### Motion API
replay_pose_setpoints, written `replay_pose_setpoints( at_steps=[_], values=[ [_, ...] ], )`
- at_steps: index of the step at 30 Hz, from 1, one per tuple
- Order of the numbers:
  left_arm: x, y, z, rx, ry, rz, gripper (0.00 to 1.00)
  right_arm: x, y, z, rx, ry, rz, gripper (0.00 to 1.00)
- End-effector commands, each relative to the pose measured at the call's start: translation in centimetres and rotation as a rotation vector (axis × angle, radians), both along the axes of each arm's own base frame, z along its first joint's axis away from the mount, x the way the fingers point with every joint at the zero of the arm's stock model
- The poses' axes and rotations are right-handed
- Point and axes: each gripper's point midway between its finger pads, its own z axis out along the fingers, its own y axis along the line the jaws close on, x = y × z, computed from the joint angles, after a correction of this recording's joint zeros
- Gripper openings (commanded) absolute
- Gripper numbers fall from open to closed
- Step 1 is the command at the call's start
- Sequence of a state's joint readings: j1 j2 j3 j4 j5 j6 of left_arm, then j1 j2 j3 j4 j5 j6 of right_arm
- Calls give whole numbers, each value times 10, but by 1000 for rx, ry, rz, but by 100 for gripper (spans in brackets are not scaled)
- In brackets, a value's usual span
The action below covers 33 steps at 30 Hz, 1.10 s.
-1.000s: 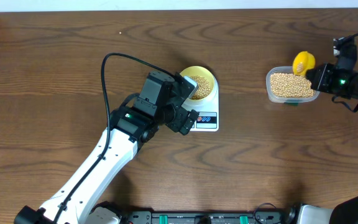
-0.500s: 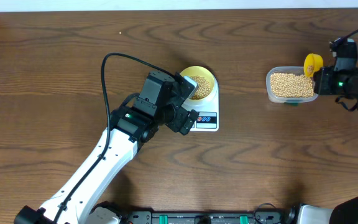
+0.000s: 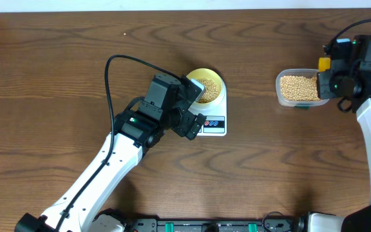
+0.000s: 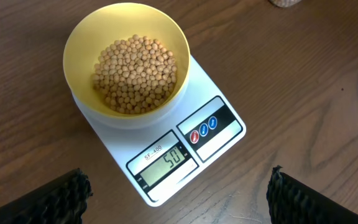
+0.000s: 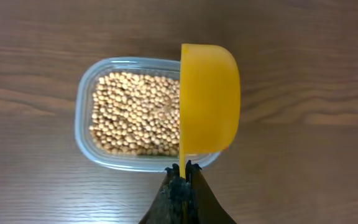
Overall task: Scoop item into bowl and weigh 50g on scale
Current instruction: 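Move the scoop right back over the soybean tub, then lower the scoop into the tub and open the right gripper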
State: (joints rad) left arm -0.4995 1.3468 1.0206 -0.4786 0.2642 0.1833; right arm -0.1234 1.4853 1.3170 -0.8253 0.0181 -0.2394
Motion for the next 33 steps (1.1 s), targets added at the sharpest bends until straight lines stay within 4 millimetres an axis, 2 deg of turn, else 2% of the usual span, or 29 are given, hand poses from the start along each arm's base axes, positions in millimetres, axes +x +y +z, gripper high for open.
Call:
replay_pose_setpoints(
  at_steps=[1,5,10,14,17,21,25,29,33],
  values=[
    [-2,1,-5,-1,20,-1,93,-2,-3,3,-81,1,-7,1],
    [-2,1,-5,-2,20,-1,93,-1,-2,3,-55,-5,-45,1],
    [-2,1,-5,-2,20,-1,93,-8,-5,-1,70,-1,-225,1],
    [-2,1,-5,-2,20,-1,93,-16,-8,-10,214,18,-416,1],
    [-2,1,-5,-2,20,-1,93,-20,-4,-27,349,40,-507,1],
    [-2,1,-5,-2,20,-1,93,-12,13,-43,519,25,-469,1],
    [-2,1,-5,-2,20,-1,93,7,30,-42,650,-53,-380,1],
    [-2,1,-5,-2,20,-1,93,14,29,-45,684,-92,-412,1],
    [-2,1,-5,-2,20,-1,93,11,29,-50,714,-78,-464,1]
  ],
)
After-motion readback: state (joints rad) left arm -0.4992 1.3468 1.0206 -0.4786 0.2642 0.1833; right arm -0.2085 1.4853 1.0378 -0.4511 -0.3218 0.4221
